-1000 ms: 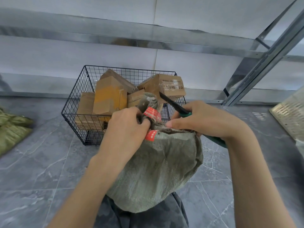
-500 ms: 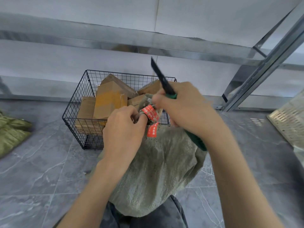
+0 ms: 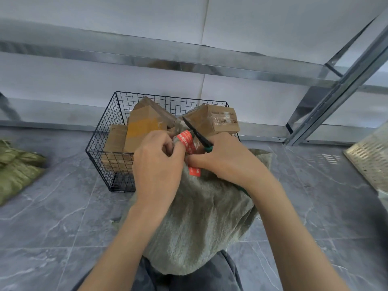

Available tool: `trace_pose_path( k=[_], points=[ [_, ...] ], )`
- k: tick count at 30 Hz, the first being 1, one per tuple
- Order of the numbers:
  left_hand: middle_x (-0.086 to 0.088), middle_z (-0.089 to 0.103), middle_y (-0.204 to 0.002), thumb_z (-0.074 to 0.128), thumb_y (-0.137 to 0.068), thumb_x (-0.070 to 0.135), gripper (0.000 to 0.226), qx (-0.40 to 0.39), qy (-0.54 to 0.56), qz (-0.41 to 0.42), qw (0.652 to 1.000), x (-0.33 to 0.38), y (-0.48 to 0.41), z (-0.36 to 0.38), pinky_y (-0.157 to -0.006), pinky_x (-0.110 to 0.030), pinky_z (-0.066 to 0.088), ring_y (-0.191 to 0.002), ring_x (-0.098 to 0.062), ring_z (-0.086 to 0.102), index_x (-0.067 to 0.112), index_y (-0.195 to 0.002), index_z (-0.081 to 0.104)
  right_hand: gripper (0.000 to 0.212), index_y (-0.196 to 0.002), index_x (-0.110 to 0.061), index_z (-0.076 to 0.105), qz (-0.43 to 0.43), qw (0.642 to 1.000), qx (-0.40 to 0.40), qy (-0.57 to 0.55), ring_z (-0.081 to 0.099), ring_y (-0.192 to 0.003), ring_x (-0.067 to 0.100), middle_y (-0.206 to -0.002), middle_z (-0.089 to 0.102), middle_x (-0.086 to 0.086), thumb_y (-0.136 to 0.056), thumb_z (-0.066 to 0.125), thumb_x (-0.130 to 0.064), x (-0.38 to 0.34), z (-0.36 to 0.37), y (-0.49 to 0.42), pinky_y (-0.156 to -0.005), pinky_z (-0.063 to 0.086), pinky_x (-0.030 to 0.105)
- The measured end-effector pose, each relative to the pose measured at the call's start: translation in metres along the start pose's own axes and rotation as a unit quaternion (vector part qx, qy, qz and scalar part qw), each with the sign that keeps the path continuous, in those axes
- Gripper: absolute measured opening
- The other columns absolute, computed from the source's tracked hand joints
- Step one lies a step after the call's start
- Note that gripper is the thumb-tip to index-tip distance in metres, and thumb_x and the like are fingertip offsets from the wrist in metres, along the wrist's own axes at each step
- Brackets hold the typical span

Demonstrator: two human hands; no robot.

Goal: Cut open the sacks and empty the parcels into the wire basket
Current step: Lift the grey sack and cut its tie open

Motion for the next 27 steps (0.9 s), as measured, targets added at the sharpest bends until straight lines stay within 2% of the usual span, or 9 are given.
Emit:
trace_pose_path(
  k=[4, 7, 10, 12, 14, 17, 21, 24, 27],
  points=[
    [0.005, 0.055, -0.066, 0.058, -0.083, 0.017, 0.016, 0.014, 0.016, -0.030, 0.999, 0.003, 0.000, -0.008, -0.061, -0.038, 0.044, -0.067, -0.012, 0.055, 0.012, -0.071, 0.049, 0.022, -0.074, -0.011, 0.064, -0.011, 1.000, 0.012, -0.002, 0.055, -0.058, 0.018, -0.065, 0.064, 0.004, -0.074, 0.068, -0.032, -0.001, 0.000, -0.002, -0.059, 0.048, 0.036],
    [0.017, 0.057, -0.074, 0.058, -0.086, 0.020, 0.006, 0.013, 0.021, -0.040, 0.999, 0.003, -0.001, -0.010, -0.068, -0.034, 0.046, -0.072, -0.009, 0.057, 0.018, -0.090, 0.055, 0.008, -0.078, -0.019, 0.070, -0.020, 0.996, 0.076, -0.042, 0.060, -0.064, 0.020, -0.072, 0.069, 0.003, -0.076, 0.062, -0.021, 0.001, -0.009, -0.002, -0.067, 0.053, 0.041],
    [0.009, 0.063, -0.084, 0.055, -0.088, 0.018, 0.012, -0.006, 0.015, -0.021, 1.000, 0.004, -0.002, -0.008, -0.072, -0.034, 0.049, -0.080, -0.014, 0.060, 0.018, -0.098, 0.062, 0.009, -0.075, -0.021, 0.068, -0.027, 0.991, 0.119, -0.062, 0.055, -0.059, 0.011, -0.062, 0.062, -0.008, -0.077, 0.060, -0.017, -0.003, -0.021, -0.002, -0.063, 0.047, 0.033],
    [0.005, 0.063, -0.088, 0.054, -0.089, 0.014, 0.017, -0.032, -0.011, 0.002, 0.999, 0.005, -0.002, -0.003, -0.068, -0.023, 0.044, -0.080, -0.013, 0.057, 0.015, -0.102, 0.065, 0.010, -0.072, -0.021, 0.064, -0.034, 0.987, 0.142, -0.064, 0.051, -0.056, 0.009, -0.060, 0.056, -0.011, -0.079, 0.059, -0.016, -0.007, -0.030, -0.003, -0.061, 0.045, 0.031],
    [0.009, 0.055, -0.078, 0.055, -0.087, 0.011, 0.019, -0.050, -0.039, 0.021, 0.998, 0.006, -0.003, 0.002, -0.062, -0.015, 0.035, -0.069, -0.006, 0.048, 0.013, -0.102, 0.067, 0.011, -0.071, -0.019, 0.060, -0.053, 0.983, 0.166, -0.057, 0.050, -0.057, 0.013, -0.062, 0.055, -0.008, -0.080, 0.057, -0.014, -0.016, -0.039, -0.004, -0.062, 0.048, 0.036],
    [0.017, 0.039, -0.065, 0.058, -0.086, 0.013, 0.020, -0.062, -0.041, 0.027, 0.997, 0.006, -0.007, 0.007, -0.062, -0.005, 0.033, -0.061, -0.001, 0.039, 0.013, -0.103, 0.069, 0.009, -0.073, -0.014, 0.061, -0.068, 0.979, 0.187, -0.044, 0.054, -0.061, 0.020, -0.065, 0.057, -0.002, -0.081, 0.055, -0.014, -0.023, -0.044, -0.006, -0.064, 0.051, 0.041],
    [0.007, 0.049, -0.070, 0.061, -0.088, 0.026, 0.015, -0.070, -0.047, 0.026, 0.996, 0.003, -0.009, 0.014, -0.054, -0.013, 0.029, -0.063, -0.007, 0.041, 0.014, -0.085, 0.071, 0.013, -0.073, -0.014, 0.059, -0.064, 0.981, 0.170, -0.064, 0.047, -0.049, 0.003, -0.062, 0.054, -0.009, -0.085, 0.056, -0.013, -0.019, -0.041, -0.006, -0.053, 0.041, 0.027],
    [0.002, 0.049, -0.082, 0.060, -0.087, 0.023, 0.013, -0.053, -0.045, 0.009, 0.998, -0.001, -0.009, 0.012, -0.056, -0.023, 0.026, -0.074, -0.014, 0.046, 0.014, -0.087, 0.068, 0.022, -0.074, -0.015, 0.056, -0.051, 0.984, 0.148, -0.087, 0.043, -0.042, -0.002, -0.057, 0.047, -0.012, -0.093, 0.054, -0.028, -0.016, -0.040, 0.000, -0.048, 0.034, 0.013],
    [0.002, 0.052, -0.084, 0.059, -0.084, 0.018, 0.007, -0.019, -0.048, 0.022, 0.998, 0.005, -0.010, 0.004, -0.058, -0.021, 0.028, -0.076, -0.016, 0.047, 0.013, -0.080, 0.059, 0.022, -0.081, -0.025, 0.048, -0.033, 0.985, 0.095, -0.142, 0.043, -0.045, 0.001, -0.053, 0.046, -0.013, -0.093, 0.048, -0.044, -0.017, -0.038, 0.011, -0.060, 0.038, 0.023]
  ],
)
Point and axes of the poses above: each hand's wrist, its own y-axis away from the middle knuckle, its own z-axis out of the palm, x = y × z, the point moved 10 cm from there along -y, towards the middle knuckle
